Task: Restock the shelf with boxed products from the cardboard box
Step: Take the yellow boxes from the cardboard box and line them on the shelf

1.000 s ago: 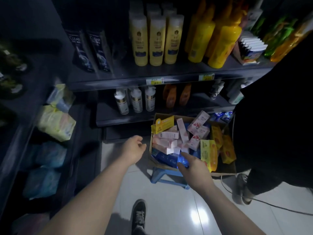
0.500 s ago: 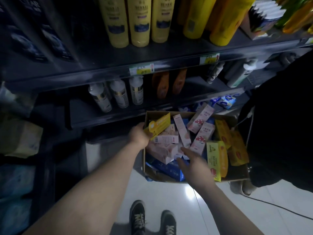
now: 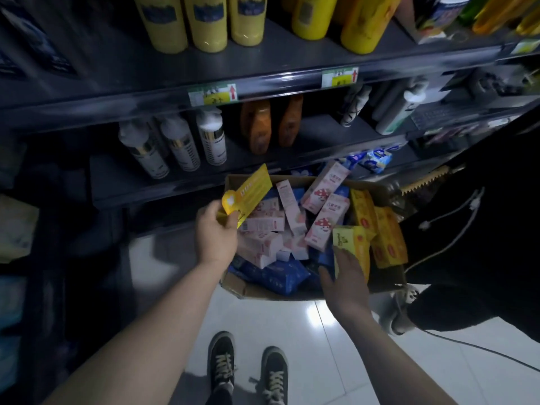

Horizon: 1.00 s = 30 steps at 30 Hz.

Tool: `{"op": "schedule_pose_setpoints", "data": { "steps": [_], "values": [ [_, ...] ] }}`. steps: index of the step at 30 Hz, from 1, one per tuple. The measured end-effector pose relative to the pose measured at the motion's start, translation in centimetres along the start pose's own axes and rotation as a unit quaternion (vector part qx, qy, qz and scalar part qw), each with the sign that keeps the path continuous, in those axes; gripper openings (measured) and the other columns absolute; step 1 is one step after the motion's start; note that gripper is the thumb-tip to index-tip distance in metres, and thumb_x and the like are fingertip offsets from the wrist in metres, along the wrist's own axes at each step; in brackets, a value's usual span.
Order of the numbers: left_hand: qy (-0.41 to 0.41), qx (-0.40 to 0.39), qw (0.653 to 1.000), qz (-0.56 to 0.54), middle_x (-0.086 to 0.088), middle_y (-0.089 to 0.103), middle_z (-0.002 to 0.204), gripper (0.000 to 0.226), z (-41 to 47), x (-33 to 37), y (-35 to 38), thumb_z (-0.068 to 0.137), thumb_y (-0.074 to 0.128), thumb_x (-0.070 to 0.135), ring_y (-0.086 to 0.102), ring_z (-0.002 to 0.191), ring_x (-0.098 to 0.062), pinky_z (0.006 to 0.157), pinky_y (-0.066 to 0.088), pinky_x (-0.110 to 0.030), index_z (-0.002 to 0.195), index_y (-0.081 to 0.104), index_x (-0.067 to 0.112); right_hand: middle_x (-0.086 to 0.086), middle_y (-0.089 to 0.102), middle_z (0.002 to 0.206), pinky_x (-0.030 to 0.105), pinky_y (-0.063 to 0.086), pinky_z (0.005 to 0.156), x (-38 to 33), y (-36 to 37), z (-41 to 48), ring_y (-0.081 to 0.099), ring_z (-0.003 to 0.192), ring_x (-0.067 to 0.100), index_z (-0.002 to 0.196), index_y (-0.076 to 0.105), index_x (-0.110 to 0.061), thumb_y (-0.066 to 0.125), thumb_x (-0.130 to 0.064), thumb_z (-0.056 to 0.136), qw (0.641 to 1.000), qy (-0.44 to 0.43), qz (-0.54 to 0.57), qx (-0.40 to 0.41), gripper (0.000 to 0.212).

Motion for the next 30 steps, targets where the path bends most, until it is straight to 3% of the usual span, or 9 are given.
{"op": "schedule_pose_setpoints", "data": {
  "steps": [2, 5, 8, 11, 16, 19, 22, 25, 30],
  "values": [
    [-0.012, 0.01, 0.999, -0.051, -0.008, 0.067, 0.095, 0.015, -1.7, -0.1, 0.0, 0.079, 0.062, 0.03, 0.064, 0.085, -0.025, 0.078, 0.054, -0.041, 0.094, 0.062, 0.026, 0.009, 0.029, 0.153, 0.04, 0.032, 0.112, 1.9, -0.5, 0.6, 0.029, 0.139, 0.028, 0.147, 0.031, -0.019, 0.061, -0.023, 0.091, 0.999, 0.023, -0.011, 0.031, 0.064],
    [-0.016, 0.009, 0.995, -0.098, -0.001, 0.067, 0.087, 0.012, -4.3, 0.2, 0.5, 0.087, 0.063, 0.01, 0.063, 0.078, -0.016, 0.073, 0.051, -0.032, 0.091, 0.061, 0.021, 0.014, 0.027, 0.152, 0.046, 0.038, 0.106, 4.5, -1.2, 1.6, 0.033, 0.135, 0.035, 0.15, 0.019, -0.016, 0.068, -0.021, 0.085, 0.998, 0.041, -0.007, 0.056, 0.082],
    [-0.008, 0.006, 0.994, -0.104, 0.0, 0.067, 0.085, 0.011, -6.1, -0.1, 1.3, 0.088, 0.062, 0.007, 0.062, 0.075, -0.01, 0.07, 0.048, -0.025, 0.094, 0.061, 0.016, 0.013, 0.024, 0.153, 0.046, 0.036, 0.105, 6.4, -0.8, 2.6, 0.033, 0.135, 0.035, 0.152, 0.008, -0.016, 0.07, -0.02, 0.084, 0.998, 0.059, 0.016, 0.023, 0.092],
    [-0.019, 0.013, 0.994, -0.106, 0.006, 0.067, 0.084, 0.018, -7.3, -0.6, 2.0, 0.088, 0.062, 0.007, 0.063, 0.077, -0.008, 0.071, 0.048, -0.022, 0.09, 0.061, 0.024, 0.012, 0.036, 0.144, 0.045, 0.041, 0.098, 7.1, 0.0, 3.2, 0.045, 0.125, 0.035, 0.152, 0.001, -0.025, 0.069, -0.021, 0.085, 0.996, 0.067, 0.05, -0.003, 0.096],
    [-0.029, 0.036, 0.993, -0.112, 0.015, 0.065, 0.083, 0.028, -9.2, -0.5, 2.6, 0.088, 0.063, 0.007, 0.062, 0.078, -0.005, 0.072, 0.048, -0.021, 0.081, 0.057, 0.034, 0.014, 0.048, 0.127, 0.043, 0.047, 0.089, 7.7, 0.2, 3.7, 0.053, 0.112, 0.034, 0.131, 0.039, -0.008, 0.075, -0.024, 0.081, 0.995, 0.079, 0.066, 0.001, 0.064],
    [-0.03, 0.049, 0.992, -0.111, 0.014, 0.065, 0.084, 0.028, -10.0, 0.3, 2.3, 0.088, 0.063, 0.008, 0.062, 0.078, -0.007, 0.073, 0.048, -0.023, 0.081, 0.056, 0.034, 0.012, 0.057, 0.115, 0.04, 0.053, 0.078, 7.4, -0.5, 3.2, 0.061, 0.099, 0.03, 0.12, 0.052, -0.01, 0.078, -0.032, 0.075, 0.996, 0.051, 0.074, 0.0, 0.057],
    [-0.045, 0.066, 0.989, -0.122, 0.009, 0.065, 0.085, 0.024, -10.7, 0.9, 1.5, 0.088, 0.063, 0.009, 0.063, 0.081, -0.016, 0.079, 0.05, -0.033, 0.084, 0.056, 0.032, 0.006, 0.061, 0.108, 0.035, 0.054, 0.074, 6.4, -2.1, 2.5, 0.062, 0.091, 0.021, 0.117, 0.055, -0.019, 0.074, -0.038, 0.07, 0.994, -0.001, 0.11, 0.006, 0.054],
    [-0.062, 0.073, 0.985, -0.143, 0.005, 0.065, 0.089, 0.013, -11.5, 1.9, 0.0, 0.09, 0.059, 0.014, 0.063, 0.085, -0.023, 0.082, 0.053, -0.04, 0.095, 0.056, 0.025, -0.003, 0.058, 0.109, 0.03, 0.049, 0.077, 4.2, -4.4, 1.3, 0.058, 0.093, 0.013, 0.118, 0.05, -0.021, 0.075, -0.027, 0.079, 0.982, -0.036, 0.184, 0.001, 0.047],
    [-0.114, 0.087, 0.948, -0.284, -0.004, 0.061, 0.098, 0.015, -14.0, 4.5, -3.9, 0.096, 0.049, 0.007, 0.062, 0.091, -0.021, 0.07, 0.061, -0.035, 0.109, 0.055, 0.005, -0.006, 0.062, 0.105, 0.044, 0.054, 0.086, -0.5, -7.4, -0.9, 0.06, 0.101, 0.019, 0.101, 0.045, -0.034, 0.076, -0.033, 0.074, 0.965, -0.077, 0.247, -0.035, 0.041]
  ]
}}
Point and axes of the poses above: each hand's wrist, its own z-axis towards the middle knuckle, its own y-axis out of the palm, x = y × z, the point moved 5 cm from there along z, towards the middle knuckle
